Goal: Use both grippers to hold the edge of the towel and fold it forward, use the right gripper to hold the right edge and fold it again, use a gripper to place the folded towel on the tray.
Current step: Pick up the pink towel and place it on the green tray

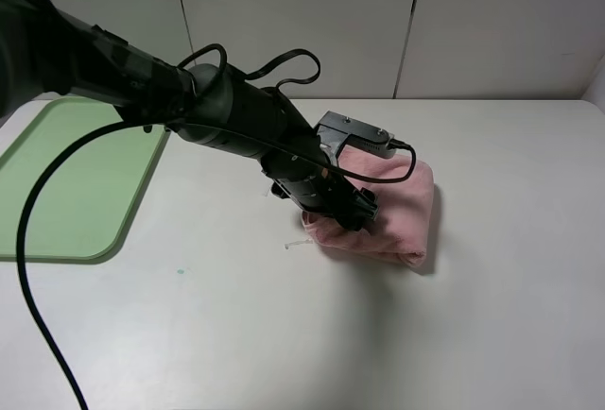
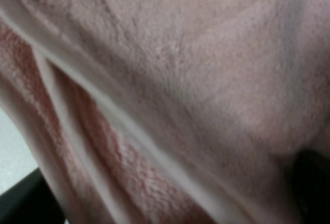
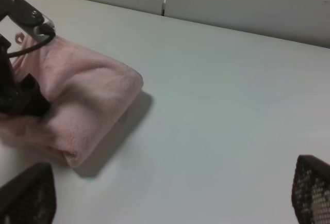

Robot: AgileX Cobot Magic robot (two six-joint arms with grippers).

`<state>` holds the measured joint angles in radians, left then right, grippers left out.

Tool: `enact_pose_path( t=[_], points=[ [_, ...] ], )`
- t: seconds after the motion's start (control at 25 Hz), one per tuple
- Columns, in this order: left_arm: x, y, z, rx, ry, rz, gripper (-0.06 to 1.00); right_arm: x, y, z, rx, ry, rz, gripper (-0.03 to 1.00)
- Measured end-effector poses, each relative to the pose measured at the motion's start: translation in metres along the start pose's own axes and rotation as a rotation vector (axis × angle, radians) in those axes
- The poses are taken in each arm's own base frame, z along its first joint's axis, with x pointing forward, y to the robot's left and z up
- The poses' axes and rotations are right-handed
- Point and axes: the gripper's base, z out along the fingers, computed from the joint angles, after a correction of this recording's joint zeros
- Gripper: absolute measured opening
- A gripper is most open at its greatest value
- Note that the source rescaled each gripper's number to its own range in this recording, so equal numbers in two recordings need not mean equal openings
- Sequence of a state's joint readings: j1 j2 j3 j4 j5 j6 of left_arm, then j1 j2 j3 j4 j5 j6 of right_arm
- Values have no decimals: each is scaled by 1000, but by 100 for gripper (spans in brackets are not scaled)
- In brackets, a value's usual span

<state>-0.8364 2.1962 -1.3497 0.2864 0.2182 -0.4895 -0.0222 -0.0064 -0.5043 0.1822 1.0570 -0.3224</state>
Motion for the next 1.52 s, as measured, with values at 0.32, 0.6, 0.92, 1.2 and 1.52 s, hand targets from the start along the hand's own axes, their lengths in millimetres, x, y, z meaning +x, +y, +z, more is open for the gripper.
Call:
enact_pose_path(
  t=[0.32,0.6,0.92,1.2,1.52],
  points=[
    [0,0,0,0,-1,0,80,0,0,0,0,0,0,100],
    [0,0,1,0,2,-1,80,0,0,0,0,0,0,100],
    [2,-1,8,4,4,-1,80,0,0,0,0,0,0,100],
    [2,-1,8,4,4,-1,80,0,0,0,0,0,0,100],
    [2,-3,8,10,0,2,64,0,0,0,0,0,1,100]
  ],
)
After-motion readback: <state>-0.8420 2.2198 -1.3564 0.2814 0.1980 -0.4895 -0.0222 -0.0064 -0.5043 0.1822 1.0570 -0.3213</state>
